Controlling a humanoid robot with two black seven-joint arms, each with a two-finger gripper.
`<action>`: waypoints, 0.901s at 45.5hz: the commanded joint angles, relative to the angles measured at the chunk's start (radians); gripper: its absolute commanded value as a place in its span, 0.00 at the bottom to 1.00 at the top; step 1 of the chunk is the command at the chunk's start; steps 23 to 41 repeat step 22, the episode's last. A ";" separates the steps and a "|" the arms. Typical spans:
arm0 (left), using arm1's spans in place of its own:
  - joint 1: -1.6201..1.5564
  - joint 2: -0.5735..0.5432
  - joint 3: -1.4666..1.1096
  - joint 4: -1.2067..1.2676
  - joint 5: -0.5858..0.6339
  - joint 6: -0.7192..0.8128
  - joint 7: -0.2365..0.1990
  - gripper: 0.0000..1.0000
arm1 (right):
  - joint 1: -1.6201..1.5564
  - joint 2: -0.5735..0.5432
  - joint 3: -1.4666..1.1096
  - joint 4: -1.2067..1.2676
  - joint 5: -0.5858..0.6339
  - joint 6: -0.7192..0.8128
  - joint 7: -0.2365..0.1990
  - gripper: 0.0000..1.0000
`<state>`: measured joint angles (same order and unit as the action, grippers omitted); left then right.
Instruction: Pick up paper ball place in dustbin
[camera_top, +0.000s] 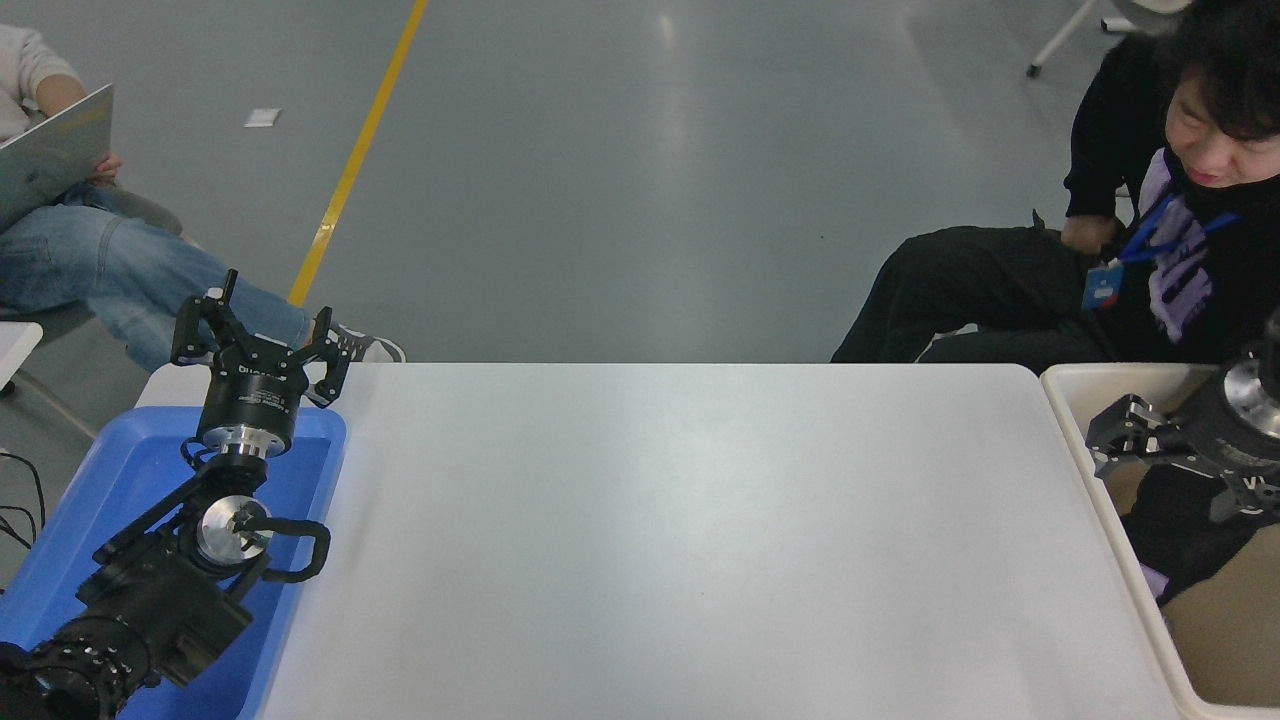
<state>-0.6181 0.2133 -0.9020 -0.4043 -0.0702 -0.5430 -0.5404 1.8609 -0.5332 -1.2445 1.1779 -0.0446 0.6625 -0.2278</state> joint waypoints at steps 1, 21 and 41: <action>0.000 0.000 0.000 0.001 0.000 0.000 -0.001 0.99 | 0.239 0.150 -0.032 0.088 0.000 0.123 0.001 1.00; 0.000 0.000 0.000 -0.001 0.001 0.000 -0.001 0.99 | 0.376 0.213 0.129 0.177 0.002 0.123 -0.001 1.00; 0.000 0.000 0.000 -0.001 0.000 0.000 -0.001 0.99 | 0.374 0.211 0.129 0.177 0.002 0.123 -0.001 1.00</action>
